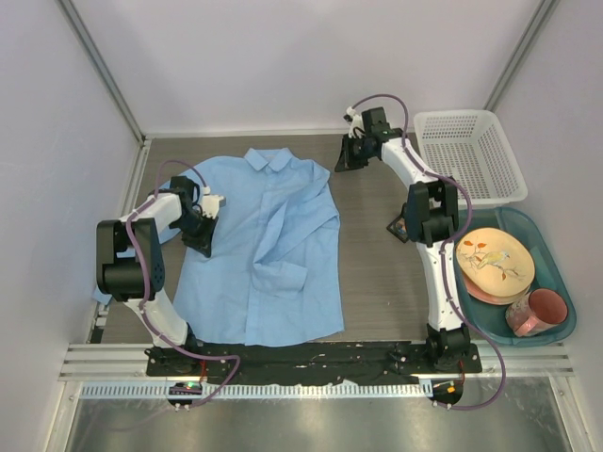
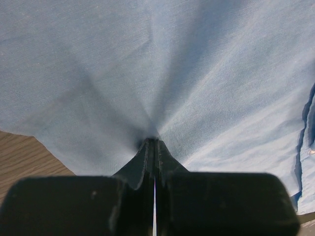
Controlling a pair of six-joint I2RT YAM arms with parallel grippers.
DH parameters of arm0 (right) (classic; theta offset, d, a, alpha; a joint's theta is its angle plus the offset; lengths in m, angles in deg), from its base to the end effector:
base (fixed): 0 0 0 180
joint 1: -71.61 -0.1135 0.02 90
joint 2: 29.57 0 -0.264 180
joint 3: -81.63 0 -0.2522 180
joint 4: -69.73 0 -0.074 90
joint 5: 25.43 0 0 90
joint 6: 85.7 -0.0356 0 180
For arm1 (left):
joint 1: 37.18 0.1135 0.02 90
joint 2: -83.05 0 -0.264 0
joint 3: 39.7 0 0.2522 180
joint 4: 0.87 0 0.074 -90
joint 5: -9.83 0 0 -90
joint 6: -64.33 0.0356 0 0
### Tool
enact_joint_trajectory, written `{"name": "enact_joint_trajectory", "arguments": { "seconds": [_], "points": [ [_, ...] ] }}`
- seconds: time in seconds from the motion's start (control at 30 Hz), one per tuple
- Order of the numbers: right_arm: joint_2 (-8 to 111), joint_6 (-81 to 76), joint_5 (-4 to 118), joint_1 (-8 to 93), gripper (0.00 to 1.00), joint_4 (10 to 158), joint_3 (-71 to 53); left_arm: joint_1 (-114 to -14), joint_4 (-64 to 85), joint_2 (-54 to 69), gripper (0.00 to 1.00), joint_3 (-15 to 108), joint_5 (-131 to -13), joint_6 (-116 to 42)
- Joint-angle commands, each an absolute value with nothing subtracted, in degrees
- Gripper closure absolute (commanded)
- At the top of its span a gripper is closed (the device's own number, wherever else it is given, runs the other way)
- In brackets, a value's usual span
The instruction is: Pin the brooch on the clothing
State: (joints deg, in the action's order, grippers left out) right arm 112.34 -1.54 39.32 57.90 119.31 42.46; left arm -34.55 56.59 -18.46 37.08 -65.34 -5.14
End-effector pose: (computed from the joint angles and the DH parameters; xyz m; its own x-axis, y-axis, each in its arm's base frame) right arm 0.5281 0.1445 0.1895 -0.7960 -0.0995 -0.5971 -0.3981 0.8290 0.3927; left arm 0.3166 0.0054 0.1593 -0.9302 0.2966 -0.2162 0.3381 0.9218 -0.1898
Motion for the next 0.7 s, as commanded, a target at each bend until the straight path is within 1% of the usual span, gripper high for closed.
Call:
{"name": "enact_joint_trajectory", "arguments": {
  "seconds": [0.0,0.07,0.1,0.13,0.23,0.37,0.5,0.6,0.63,0.67],
  "points": [
    [111.5,-2.5,38.4,58.0,0.99,117.5,44.6,-34.1,57.0,-19.6,1.0,35.9,-70.1,-2.3],
    [111.8,-3.7,38.7,57.9,0.99,116.7,44.9,-34.1,56.7,-19.2,1.0,35.5,-70.3,-2.0],
    [111.9,-4.6,38.2,58.1,0.94,116.6,45.1,-34.1,56.7,-19.2,1.0,35.4,-70.3,-1.9],
    [112.6,-5.4,37.5,58.0,0.81,116.5,45.3,-34.1,56.7,-19.2,1.0,35.4,-70.2,-2.0],
    [113.4,-9.2,34.7,58.1,0.65,115.8,45.5,-34.1,56.7,-19.6,1.0,35.8,-70.0,-2.3],
    [114.3,-12.5,32.6,58.1,0.62,113.6,44.2,-34.1,56.7,-19.5,1.0,35.7,-69.7,-2.3],
    [114.7,-14.6,30.9,57.9,0.62,112.0,43.0,-34.1,56.6,-19.3,1.0,35.3,-69.9,-2.1],
    [115.1,-14.7,30.4,57.8,0.64,111.8,42.7,-34.1,56.5,-19.3,1.0,35.1,-69.9,-2.2],
    [115.1,-14.8,30.1,57.8,0.7,111.7,42.6,-34.1,56.4,-19.1,1.0,35.1,-70.0,-2.1],
    [115.2,-14.8,29.7,57.8,0.73,111.6,42.5,-34.2,56.4,-19.1,1.0,35.2,-69.9,-2.2]
  ]
}}
